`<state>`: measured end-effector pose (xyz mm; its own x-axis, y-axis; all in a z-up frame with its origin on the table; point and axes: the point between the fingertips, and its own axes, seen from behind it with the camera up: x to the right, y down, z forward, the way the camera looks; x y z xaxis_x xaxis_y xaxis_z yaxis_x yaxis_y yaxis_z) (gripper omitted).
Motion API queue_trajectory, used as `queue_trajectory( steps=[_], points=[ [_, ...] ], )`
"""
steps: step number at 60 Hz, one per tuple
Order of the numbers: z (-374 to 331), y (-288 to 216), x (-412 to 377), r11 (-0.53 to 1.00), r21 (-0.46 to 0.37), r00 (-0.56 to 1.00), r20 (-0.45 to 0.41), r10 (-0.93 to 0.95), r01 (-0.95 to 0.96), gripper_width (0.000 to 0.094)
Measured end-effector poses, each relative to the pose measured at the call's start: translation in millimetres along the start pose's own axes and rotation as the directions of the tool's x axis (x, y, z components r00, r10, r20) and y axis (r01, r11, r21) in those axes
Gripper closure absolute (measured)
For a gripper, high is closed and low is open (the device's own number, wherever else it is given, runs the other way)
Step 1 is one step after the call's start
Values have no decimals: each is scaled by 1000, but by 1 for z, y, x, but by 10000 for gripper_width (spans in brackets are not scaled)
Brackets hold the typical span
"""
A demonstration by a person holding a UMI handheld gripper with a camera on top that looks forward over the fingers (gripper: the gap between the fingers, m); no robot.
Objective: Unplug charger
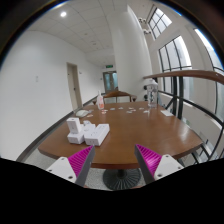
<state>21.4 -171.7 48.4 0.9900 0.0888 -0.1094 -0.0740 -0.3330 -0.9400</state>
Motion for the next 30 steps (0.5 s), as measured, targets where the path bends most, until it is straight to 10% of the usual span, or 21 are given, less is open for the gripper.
queue_trajectory(
  steps=[30],
  points=[
    [64, -30, -130, 996, 4, 983, 163, -87, 87, 116]
  ],
)
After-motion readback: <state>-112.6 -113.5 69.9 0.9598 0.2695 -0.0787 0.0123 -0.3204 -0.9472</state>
